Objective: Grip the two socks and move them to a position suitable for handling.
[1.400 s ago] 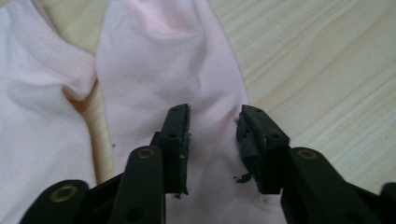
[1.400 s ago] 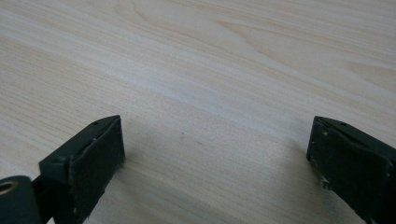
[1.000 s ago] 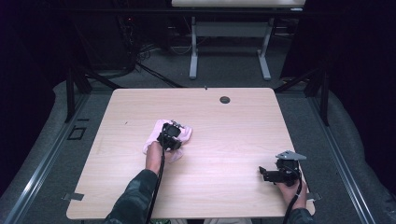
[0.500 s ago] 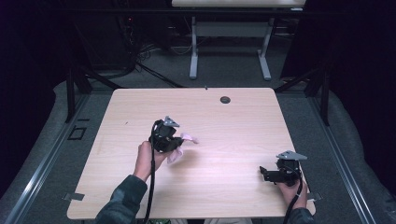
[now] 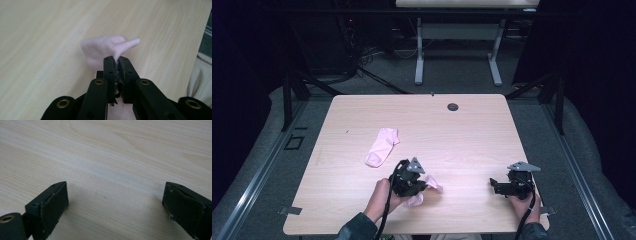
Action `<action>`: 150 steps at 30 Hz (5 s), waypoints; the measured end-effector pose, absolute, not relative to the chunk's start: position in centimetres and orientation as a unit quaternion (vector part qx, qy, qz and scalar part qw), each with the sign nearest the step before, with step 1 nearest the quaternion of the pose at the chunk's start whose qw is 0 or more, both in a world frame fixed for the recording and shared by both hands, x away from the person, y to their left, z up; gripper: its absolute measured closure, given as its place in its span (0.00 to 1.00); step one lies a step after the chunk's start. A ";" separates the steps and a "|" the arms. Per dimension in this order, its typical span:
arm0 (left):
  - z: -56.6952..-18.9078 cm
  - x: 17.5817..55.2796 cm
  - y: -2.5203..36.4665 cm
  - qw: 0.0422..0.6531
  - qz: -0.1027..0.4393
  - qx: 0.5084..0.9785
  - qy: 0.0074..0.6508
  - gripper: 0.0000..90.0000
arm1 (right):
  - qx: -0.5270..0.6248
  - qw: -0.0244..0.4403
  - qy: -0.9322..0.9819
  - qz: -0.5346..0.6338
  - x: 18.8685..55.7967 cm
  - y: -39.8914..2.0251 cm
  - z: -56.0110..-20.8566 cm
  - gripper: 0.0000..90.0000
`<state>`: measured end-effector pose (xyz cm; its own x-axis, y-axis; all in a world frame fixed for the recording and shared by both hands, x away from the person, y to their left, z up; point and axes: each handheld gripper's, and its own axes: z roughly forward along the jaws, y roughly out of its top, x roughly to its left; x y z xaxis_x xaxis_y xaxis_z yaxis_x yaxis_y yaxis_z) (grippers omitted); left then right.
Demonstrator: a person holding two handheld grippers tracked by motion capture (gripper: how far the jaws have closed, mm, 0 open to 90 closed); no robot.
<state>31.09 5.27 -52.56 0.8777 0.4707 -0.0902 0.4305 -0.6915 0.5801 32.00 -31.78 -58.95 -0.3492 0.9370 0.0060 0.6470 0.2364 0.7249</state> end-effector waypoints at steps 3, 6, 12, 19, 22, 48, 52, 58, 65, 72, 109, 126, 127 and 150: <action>-54.0 30.7 4.8 0.289 0.024 0.928 0.234 0.94 | 0.525 0.223 0.754 0.326 32.0 -31.8 -58.9 0.07; -54.3 30.8 4.9 0.296 0.010 0.925 0.238 0.84 | 0.525 0.223 0.754 0.326 32.0 -31.8 -58.9 0.07; -53.2 30.9 5.9 0.313 0.012 0.915 0.255 0.51 | 0.525 0.223 0.754 0.325 32.0 -31.8 -58.9 0.07; -51.2 32.6 8.4 0.334 0.048 0.895 0.291 0.17 | 0.526 0.223 0.753 0.325 32.0 -31.8 -58.9 0.07; -50.7 34.1 9.7 0.333 0.059 0.888 0.312 0.13 | 0.526 0.224 0.753 0.325 32.0 -31.8 -59.0 0.07; -51.6 44.7 15.8 0.288 0.085 0.838 0.455 0.01 | 0.527 0.224 0.753 0.325 32.0 -31.8 -58.9 0.08; -51.8 45.7 16.4 0.278 0.087 0.834 0.468 0.01 | 0.527 0.224 0.752 0.326 32.0 -31.8 -58.9 0.08; -52.4 47.4 17.0 0.264 0.063 0.826 0.494 0.06 | 0.527 0.224 0.752 0.326 32.0 -31.8 -58.9 0.08; -53.8 48.8 16.5 0.243 0.058 0.821 0.513 0.14 | 0.527 0.224 0.752 0.326 32.0 -31.8 -58.9 0.09; -55.0 49.3 16.7 0.226 0.066 0.813 0.532 0.38 | 0.528 0.226 0.751 0.326 32.0 -31.8 -58.9 0.09; -50.8 46.0 15.1 0.282 0.121 0.825 0.475 0.97 | 0.528 0.226 0.750 0.327 32.0 -31.8 -58.9 0.09; -50.5 42.7 6.4 0.291 0.067 0.884 0.360 0.95 | 0.531 0.228 0.748 0.326 31.9 -31.9 -58.9 0.12; -50.9 42.7 6.0 0.283 0.068 0.888 0.357 0.95 | 0.531 0.227 0.749 0.325 31.9 -31.9 -58.9 0.12; -52.3 41.0 7.2 0.275 0.083 0.869 0.402 0.17 | 0.506 0.218 0.771 0.319 31.9 -31.3 -58.8 0.01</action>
<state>41.02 7.20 -52.29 0.6637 0.7441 -0.0765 0.6523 -0.5258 0.5459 31.89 -31.27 -58.80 -0.3937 0.9192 -0.0133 0.6414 0.2850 0.7123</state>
